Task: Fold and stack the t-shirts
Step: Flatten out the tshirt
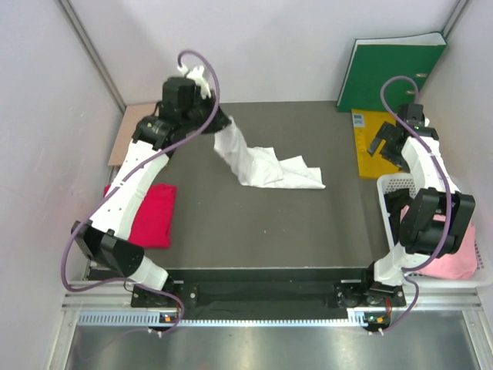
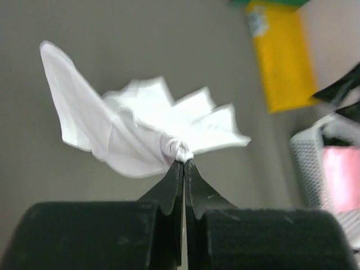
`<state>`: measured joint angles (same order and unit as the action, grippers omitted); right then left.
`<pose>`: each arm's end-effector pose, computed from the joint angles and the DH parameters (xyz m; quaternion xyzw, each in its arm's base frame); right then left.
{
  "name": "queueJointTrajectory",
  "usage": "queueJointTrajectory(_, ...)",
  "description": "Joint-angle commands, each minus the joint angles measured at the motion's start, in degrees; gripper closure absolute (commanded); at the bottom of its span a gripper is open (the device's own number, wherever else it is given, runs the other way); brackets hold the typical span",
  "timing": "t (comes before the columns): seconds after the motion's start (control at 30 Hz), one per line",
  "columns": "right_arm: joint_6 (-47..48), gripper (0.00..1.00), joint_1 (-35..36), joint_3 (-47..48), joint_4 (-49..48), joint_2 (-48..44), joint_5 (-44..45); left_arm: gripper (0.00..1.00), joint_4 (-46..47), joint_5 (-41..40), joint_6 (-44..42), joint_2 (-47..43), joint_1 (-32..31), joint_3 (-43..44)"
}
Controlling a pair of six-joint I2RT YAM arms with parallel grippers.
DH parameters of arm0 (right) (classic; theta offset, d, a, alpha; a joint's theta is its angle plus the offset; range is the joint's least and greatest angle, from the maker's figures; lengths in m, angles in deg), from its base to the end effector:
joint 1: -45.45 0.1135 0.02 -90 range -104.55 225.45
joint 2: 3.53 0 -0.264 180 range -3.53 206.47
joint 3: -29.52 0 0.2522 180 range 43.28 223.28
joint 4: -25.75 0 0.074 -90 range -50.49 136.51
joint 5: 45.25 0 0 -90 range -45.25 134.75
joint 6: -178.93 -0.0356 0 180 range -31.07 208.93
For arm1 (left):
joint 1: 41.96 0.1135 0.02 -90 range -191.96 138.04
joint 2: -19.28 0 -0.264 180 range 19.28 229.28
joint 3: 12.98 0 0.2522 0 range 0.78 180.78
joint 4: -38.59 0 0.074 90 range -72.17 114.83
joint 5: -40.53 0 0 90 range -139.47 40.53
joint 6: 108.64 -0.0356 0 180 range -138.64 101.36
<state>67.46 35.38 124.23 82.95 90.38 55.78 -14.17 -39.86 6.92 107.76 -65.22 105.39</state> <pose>0.3439 -0.0680 0.2897 0.2857 0.9095 -0.0630 0.2954 0.3028 -0.1366 0.4607 0.0296 0.8311 -0.2912 0.4728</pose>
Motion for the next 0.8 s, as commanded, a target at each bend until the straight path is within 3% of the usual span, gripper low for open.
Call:
queueJointTrajectory(0.0,-0.41,0.0,1.89,-3.16,-3.97,-3.64,-3.99,1.0,-2.39,-5.01,1.32,-6.82,1.29,-14.07)
queueJointTrajectory(0.17,1.34,0.0,9.62,-6.32,-7.4,-4.0,-8.38,1.0,-7.3,-13.46,2.56,-13.78,3.4,-25.06)
queueJointTrajectory(0.23,1.44,0.0,16.09,-6.33,-7.75,-3.56,-7.78,1.0,-11.07,-17.59,3.09,-15.27,3.75,-26.56)
queueJointTrajectory(0.43,-1.99,0.0,23.15,-4.4,-10.48,0.13,-12.41,1.0,-18.29,-25.76,6.69,-19.93,4.55,-34.03)
queueJointTrajectory(0.77,-3.84,0.04,29.22,4.91,-16.19,14.18,-21.47,1.0,-21.64,-24.46,9.16,-25.2,4.63,-43.09)
